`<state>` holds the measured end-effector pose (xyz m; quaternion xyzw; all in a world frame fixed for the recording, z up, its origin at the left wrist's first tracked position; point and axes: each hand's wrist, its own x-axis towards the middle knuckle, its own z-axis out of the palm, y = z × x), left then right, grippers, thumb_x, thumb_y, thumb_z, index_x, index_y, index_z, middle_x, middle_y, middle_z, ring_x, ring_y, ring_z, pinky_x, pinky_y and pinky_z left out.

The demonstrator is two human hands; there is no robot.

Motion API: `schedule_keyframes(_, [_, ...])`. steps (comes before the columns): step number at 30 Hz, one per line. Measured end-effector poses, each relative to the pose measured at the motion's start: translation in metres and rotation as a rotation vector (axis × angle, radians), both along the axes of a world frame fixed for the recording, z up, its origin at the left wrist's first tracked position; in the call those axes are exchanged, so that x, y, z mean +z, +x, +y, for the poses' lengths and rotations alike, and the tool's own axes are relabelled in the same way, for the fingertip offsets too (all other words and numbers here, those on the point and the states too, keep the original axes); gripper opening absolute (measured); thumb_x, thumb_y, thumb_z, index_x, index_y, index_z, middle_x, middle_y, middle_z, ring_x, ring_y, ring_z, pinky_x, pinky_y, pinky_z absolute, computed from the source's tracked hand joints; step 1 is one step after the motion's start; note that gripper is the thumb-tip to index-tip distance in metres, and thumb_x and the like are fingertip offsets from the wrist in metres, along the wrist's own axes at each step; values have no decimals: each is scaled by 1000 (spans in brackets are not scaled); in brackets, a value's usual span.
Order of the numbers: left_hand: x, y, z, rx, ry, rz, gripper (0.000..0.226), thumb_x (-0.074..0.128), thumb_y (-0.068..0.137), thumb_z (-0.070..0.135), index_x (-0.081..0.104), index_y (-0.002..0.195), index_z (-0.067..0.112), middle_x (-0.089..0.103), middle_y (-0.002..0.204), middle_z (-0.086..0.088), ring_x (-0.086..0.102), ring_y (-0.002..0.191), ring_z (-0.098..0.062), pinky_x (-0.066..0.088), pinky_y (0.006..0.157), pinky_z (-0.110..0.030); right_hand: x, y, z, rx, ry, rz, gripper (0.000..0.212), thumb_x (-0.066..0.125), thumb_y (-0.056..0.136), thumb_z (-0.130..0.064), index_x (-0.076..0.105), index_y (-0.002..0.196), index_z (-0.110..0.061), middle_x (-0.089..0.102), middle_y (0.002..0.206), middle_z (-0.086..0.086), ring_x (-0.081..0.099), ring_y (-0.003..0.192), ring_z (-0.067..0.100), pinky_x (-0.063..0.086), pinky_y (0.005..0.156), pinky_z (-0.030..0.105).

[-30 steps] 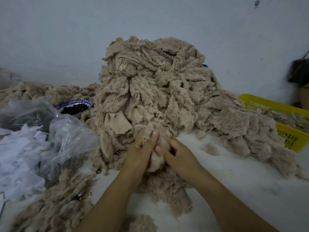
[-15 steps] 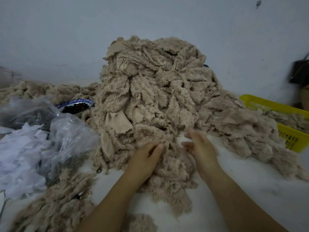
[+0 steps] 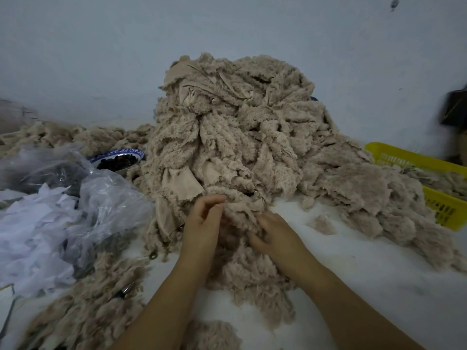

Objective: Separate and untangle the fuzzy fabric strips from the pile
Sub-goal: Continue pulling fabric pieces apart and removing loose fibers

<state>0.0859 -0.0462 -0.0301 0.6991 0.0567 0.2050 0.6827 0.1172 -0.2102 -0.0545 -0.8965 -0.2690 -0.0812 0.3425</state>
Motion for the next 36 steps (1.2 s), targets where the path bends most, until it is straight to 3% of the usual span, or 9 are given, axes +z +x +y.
schedule_keyframes(6, [-4, 3, -2, -91, 625, -118, 8, 64, 94, 28, 60, 100, 32, 47, 99, 14, 51, 86, 1, 39, 73, -7, 14, -2, -9, -135, 516, 363, 25, 48, 98, -26, 61, 76, -27, 63, 67, -7, 57, 59, 4, 42, 52, 16])
schedule_keyframes(11, [-3, 7, 3, 107, 571, -130, 36, 57, 97, 20, 40, 65, 25, 42, 81, 7, 43, 84, -18, 28, 67, -25, 11, -4, -6, -102, 428, 361, 29, 42, 99, -19, 61, 83, -34, 59, 63, -8, 52, 56, 3, 40, 50, 15])
schedule_keyframes(15, [6, 8, 18, 238, -10, -17, 24, 51, 100, 26, 53, 77, 23, 52, 89, 21, 52, 84, 6, 42, 75, -23, 14, 2, -12, -227, 442, 307, 24, 43, 100, -14, 49, 83, -30, 45, 60, -12, 42, 45, -4, 31, 50, 17])
schedule_keyframes(19, [12, 14, 30, -8, -876, -30, 19, 48, 97, 10, 66, 98, 16, 75, 84, 4, 71, 75, -6, 57, 64, -21, 17, 4, -15, -291, 695, 461, 27, 46, 99, -24, 46, 99, -51, 53, 67, 7, 43, 53, 19, 37, 57, 31])
schedule_keyframes(23, [15, 10, 32, -214, -1109, -62, 13, 59, 78, 7, 57, 71, 17, 51, 57, 3, 52, 50, -4, 55, 55, -22, 23, 1, -16, -254, 905, 503, 23, 51, 96, -24, 54, 74, -20, 46, 62, 7, 34, 49, 16, 33, 58, 38])
schedule_keyframes(26, [14, 7, 23, -227, -730, 22, 25, 62, 89, 22, 64, 65, 15, 52, 49, 2, 46, 41, -7, 46, 47, -18, 23, 0, -13, -194, 937, 565, 48, 53, 99, -36, 57, 51, -29, 45, 50, -10, 38, 42, 5, 33, 54, 29])
schedule_keyframes(30, [11, -3, 4, -252, 113, 104, 40, 62, 76, 73, 70, 98, 41, 72, 103, 22, 65, 96, 3, 52, 80, -29, 24, -2, -7, -210, 879, 474, 48, 51, 99, -44, 64, 55, -29, 57, 56, -16, 56, 55, -5, 42, 64, 17])
schedule_keyframes(33, [12, -8, -11, -395, 355, 143, 42, 65, 69, 74, 62, 107, 56, 65, 111, 34, 57, 102, 17, 47, 78, -9, 27, -6, -5, -176, 905, 471, 44, 51, 98, -44, 62, 59, -25, 54, 52, -16, 53, 52, -5, 45, 57, 12])
schedule_keyframes(36, [4, -6, -14, -428, 454, 179, 40, 69, 81, 63, 57, 118, 53, 62, 121, 29, 54, 110, 14, 46, 91, -15, 30, -5, -6, -189, 919, 492, 44, 50, 98, -46, 60, 61, -24, 46, 48, -16, 47, 47, -2, 40, 56, 16])
